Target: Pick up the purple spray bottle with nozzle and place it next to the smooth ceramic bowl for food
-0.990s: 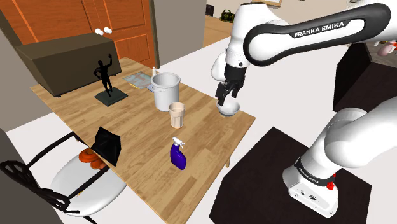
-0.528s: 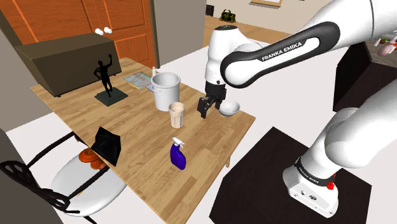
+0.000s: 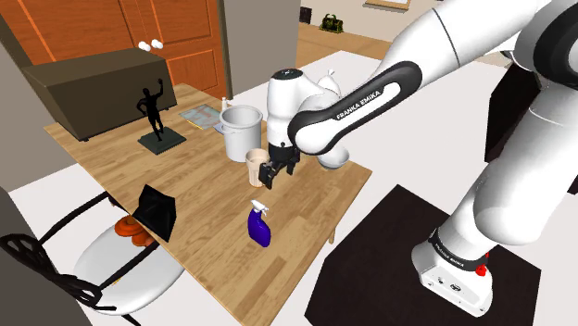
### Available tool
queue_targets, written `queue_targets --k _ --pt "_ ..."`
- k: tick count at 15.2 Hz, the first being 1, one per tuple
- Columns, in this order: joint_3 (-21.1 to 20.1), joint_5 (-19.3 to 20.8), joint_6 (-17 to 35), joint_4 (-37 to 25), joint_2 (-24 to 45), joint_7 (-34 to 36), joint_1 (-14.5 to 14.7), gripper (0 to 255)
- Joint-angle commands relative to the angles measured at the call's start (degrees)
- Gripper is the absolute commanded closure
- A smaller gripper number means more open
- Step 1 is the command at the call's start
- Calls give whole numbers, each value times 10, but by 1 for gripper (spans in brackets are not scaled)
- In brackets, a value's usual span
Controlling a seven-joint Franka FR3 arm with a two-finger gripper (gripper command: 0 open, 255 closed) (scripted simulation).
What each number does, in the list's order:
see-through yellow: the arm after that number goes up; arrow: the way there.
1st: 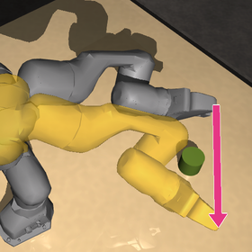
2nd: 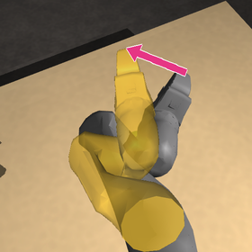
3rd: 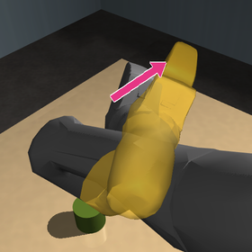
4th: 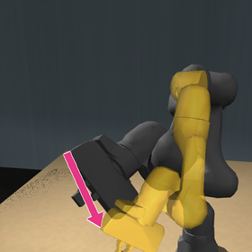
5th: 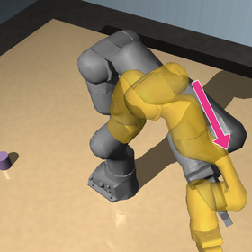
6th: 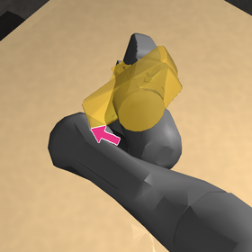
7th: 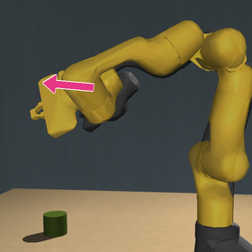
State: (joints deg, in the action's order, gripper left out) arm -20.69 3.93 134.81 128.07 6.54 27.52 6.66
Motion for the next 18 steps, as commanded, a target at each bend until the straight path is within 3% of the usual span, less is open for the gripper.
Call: queue_targets --k 1,8,18 --pt "0 30 17 -29 50 28 10 0" --pt "24 109 35 -147 199 98 65 0" --pt "40 130 75 -150 243 112 75 0"
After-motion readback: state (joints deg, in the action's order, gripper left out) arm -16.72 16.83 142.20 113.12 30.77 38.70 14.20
